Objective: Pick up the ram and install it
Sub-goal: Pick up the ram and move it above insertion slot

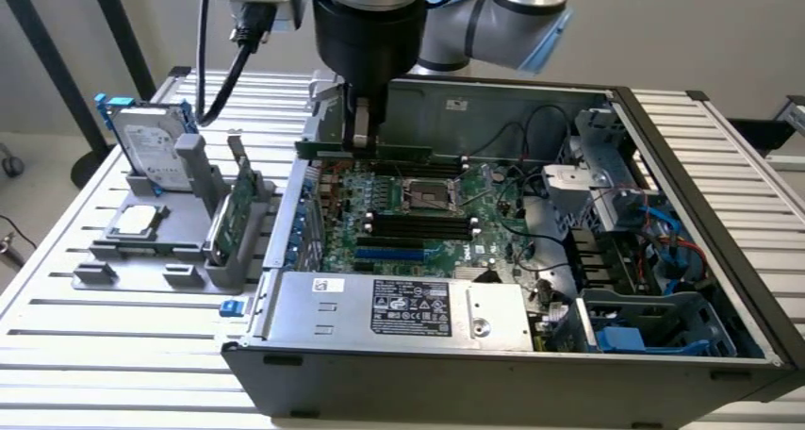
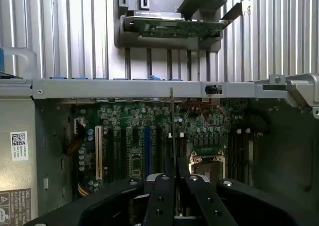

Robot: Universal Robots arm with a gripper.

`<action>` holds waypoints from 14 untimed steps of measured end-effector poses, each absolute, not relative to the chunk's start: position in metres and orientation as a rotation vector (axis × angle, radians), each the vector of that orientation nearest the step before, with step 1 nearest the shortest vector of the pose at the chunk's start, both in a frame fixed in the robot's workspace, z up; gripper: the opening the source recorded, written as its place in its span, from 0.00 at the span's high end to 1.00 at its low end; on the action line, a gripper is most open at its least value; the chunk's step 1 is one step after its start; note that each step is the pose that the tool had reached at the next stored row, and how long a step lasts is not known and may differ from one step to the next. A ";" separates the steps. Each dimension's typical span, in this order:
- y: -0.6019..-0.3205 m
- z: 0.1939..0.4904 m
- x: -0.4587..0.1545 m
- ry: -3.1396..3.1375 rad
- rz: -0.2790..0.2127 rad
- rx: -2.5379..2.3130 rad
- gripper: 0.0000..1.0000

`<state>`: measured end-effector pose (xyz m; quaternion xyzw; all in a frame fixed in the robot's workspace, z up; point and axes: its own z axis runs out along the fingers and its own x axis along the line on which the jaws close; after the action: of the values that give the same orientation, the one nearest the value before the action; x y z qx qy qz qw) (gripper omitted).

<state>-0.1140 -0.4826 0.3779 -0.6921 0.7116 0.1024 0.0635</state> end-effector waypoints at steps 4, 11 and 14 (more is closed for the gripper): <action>-0.475 0.377 -0.101 2.150 0.308 -2.091 0.87; -0.449 0.377 -0.095 2.154 0.302 -2.095 0.87; -0.438 0.376 -0.091 2.158 0.295 -2.098 0.87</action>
<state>-0.0910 -0.4385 0.3763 -0.6926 0.7123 0.0973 0.0586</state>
